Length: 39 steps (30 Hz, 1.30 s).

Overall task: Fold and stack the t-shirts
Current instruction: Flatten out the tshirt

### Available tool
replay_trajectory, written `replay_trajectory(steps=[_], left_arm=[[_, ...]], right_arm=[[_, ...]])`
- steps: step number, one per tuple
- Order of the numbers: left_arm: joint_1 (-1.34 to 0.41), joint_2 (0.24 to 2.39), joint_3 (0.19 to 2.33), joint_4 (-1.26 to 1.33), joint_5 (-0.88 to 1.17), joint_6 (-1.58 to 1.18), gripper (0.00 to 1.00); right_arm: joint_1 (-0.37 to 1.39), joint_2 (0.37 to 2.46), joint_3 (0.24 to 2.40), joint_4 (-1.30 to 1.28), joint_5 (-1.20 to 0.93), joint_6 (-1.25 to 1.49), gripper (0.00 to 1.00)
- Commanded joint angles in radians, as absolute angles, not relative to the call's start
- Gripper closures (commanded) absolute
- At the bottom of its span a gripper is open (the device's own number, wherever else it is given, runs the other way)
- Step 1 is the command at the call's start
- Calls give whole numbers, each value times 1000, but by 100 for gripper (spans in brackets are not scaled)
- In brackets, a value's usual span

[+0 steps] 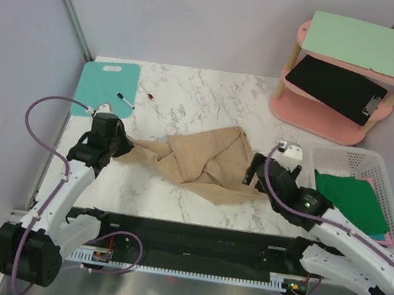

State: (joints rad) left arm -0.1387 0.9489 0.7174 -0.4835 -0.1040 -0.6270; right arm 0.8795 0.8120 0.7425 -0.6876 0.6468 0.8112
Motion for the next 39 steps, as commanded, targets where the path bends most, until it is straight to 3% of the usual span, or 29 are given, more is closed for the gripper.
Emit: replay_trajectory(steps=[1, 6, 10, 19, 32, 39], left_arm=[[-133, 956, 730, -477, -133, -641, 98], [-133, 957, 733, -479, -129, -624, 98], [-133, 953, 730, -479, -126, -615, 98], [-133, 950, 719, -477, -115, -606, 98], [-133, 962, 712, -472, -117, -601, 98], [-133, 966, 713, -471, -112, -598, 98]], right_arm=[[881, 1148, 882, -444, 612, 643, 2], [879, 1538, 1107, -417, 557, 554, 3], [845, 1667, 1164, -405, 537, 586, 10], [738, 1786, 1180, -278, 339, 614, 13], [703, 1692, 1169, -204, 195, 661, 12], [680, 1848, 1219, -184, 147, 666, 14]])
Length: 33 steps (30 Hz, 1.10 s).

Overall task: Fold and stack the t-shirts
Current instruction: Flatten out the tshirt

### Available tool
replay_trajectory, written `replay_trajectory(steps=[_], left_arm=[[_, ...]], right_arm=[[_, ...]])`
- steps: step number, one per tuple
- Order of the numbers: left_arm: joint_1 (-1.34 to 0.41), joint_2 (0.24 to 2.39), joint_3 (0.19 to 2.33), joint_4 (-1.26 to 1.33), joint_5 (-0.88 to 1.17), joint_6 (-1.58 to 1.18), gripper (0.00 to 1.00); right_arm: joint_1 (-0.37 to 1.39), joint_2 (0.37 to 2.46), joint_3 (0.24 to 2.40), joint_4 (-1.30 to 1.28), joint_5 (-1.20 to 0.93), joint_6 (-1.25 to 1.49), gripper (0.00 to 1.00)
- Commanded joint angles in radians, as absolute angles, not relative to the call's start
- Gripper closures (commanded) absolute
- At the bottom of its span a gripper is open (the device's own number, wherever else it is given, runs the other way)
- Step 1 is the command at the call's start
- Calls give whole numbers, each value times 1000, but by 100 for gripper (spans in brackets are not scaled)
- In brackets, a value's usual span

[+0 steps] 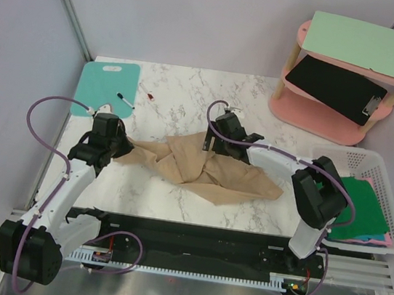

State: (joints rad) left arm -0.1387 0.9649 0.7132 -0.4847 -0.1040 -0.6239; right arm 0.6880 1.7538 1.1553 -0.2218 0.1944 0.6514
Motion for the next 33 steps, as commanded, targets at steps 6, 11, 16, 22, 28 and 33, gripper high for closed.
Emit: replay_trajectory(steps=[6, 11, 16, 22, 28, 33], left_arm=[[-133, 956, 724, -474, -110, -594, 98], [-133, 956, 739, -485, -124, -588, 98], [-133, 963, 749, -489, -152, -594, 98], [-132, 951, 779, -495, -170, -592, 98], [-130, 899, 764, -520, -176, -594, 98], [-132, 905, 739, -532, -170, -607, 98]], right_arm=[[678, 1939, 1299, -186, 112, 666, 86], [678, 1803, 1269, -163, 182, 650, 100], [675, 1554, 1157, -114, 328, 627, 100], [660, 1243, 988, -112, 410, 623, 100], [660, 920, 729, -246, 397, 774, 100], [660, 821, 586, -437, 289, 928, 93]])
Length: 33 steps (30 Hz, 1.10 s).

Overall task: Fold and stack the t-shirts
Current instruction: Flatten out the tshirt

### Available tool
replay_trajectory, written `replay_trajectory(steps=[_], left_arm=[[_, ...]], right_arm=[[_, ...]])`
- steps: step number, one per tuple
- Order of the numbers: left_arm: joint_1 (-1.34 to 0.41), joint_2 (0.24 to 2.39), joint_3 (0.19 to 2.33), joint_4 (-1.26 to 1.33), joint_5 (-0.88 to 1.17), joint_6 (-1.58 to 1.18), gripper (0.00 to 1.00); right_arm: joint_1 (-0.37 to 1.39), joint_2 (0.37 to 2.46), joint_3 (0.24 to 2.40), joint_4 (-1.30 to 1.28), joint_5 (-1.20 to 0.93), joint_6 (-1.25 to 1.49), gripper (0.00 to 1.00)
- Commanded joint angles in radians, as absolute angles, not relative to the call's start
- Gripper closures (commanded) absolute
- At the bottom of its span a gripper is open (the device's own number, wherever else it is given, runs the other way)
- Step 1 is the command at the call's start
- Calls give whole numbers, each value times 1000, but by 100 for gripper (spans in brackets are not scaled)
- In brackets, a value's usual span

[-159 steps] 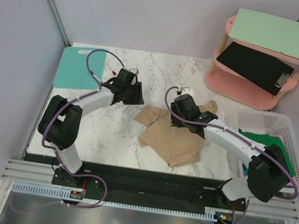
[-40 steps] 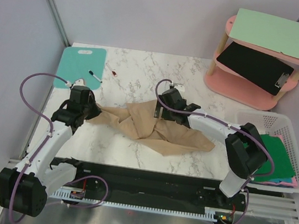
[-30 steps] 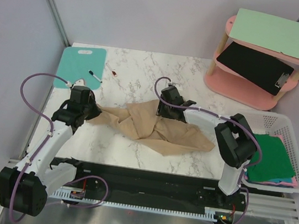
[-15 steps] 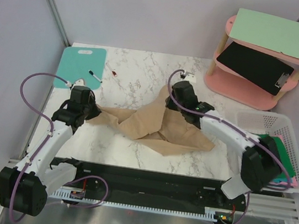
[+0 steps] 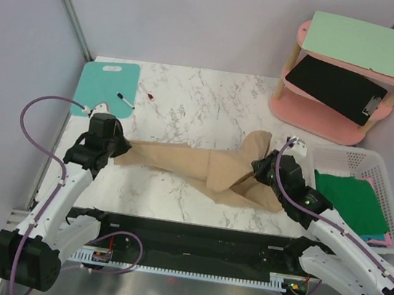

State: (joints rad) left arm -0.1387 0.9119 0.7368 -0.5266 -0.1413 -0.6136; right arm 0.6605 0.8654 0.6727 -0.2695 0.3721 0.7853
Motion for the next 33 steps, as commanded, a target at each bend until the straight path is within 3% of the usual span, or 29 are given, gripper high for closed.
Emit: replay_trajectory(steps=[1, 2, 3, 4, 7, 15, 22, 33], left_arm=[[-132, 908, 738, -532, -170, -609, 98], [-132, 916, 738, -532, -169, -612, 98], [-132, 920, 738, -531, -169, -614, 98], [-132, 923, 739, -531, -167, -614, 98], [-132, 930, 739, -532, -163, -607, 98], [-132, 950, 732, -522, -146, -601, 98], [-132, 962, 724, -502, -126, -594, 98], [-132, 968, 718, -488, -112, -591, 98]], right_arm=[[658, 799, 571, -434, 249, 943, 86], [660, 792, 560, -433, 212, 943, 83], [660, 781, 549, -430, 184, 940, 74], [660, 758, 548, -419, 183, 921, 49], [660, 726, 564, -416, 209, 888, 2], [661, 969, 731, -405, 256, 741, 3], [730, 1207, 828, -307, 196, 701, 17], [907, 1535, 986, -344, 293, 664, 17]])
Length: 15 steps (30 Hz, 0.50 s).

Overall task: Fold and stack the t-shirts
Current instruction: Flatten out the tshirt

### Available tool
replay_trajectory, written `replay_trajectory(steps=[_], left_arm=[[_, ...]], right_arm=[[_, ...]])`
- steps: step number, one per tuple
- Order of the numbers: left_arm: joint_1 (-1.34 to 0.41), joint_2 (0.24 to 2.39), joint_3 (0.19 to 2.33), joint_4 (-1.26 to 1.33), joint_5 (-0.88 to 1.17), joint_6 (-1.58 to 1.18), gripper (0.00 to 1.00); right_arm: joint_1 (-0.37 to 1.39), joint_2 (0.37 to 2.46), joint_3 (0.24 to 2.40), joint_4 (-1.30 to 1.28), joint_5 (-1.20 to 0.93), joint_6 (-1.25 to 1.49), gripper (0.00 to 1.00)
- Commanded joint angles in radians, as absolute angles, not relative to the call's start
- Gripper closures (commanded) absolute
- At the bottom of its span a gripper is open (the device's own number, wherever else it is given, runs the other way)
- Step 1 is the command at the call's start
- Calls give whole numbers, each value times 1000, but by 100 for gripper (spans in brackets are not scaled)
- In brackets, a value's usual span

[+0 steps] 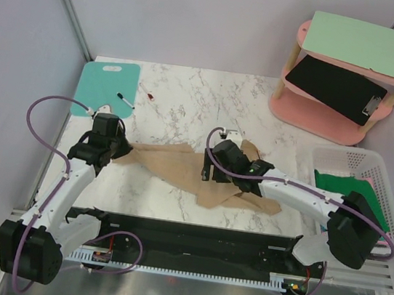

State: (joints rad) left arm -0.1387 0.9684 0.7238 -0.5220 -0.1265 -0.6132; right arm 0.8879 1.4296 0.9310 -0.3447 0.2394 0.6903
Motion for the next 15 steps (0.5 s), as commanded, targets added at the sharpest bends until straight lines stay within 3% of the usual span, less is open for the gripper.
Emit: replay_trajectory(steps=[1, 13, 15], left_arm=[[-133, 968, 716, -485, -113, -591, 98], [-133, 969, 710, -482, -106, -588, 98], [-133, 968, 712, -482, -107, -589, 98]], right_arm=[[910, 1561, 997, -350, 307, 658, 17], [960, 1761, 1118, -380, 437, 658, 17], [966, 1761, 1120, -382, 457, 661, 45]])
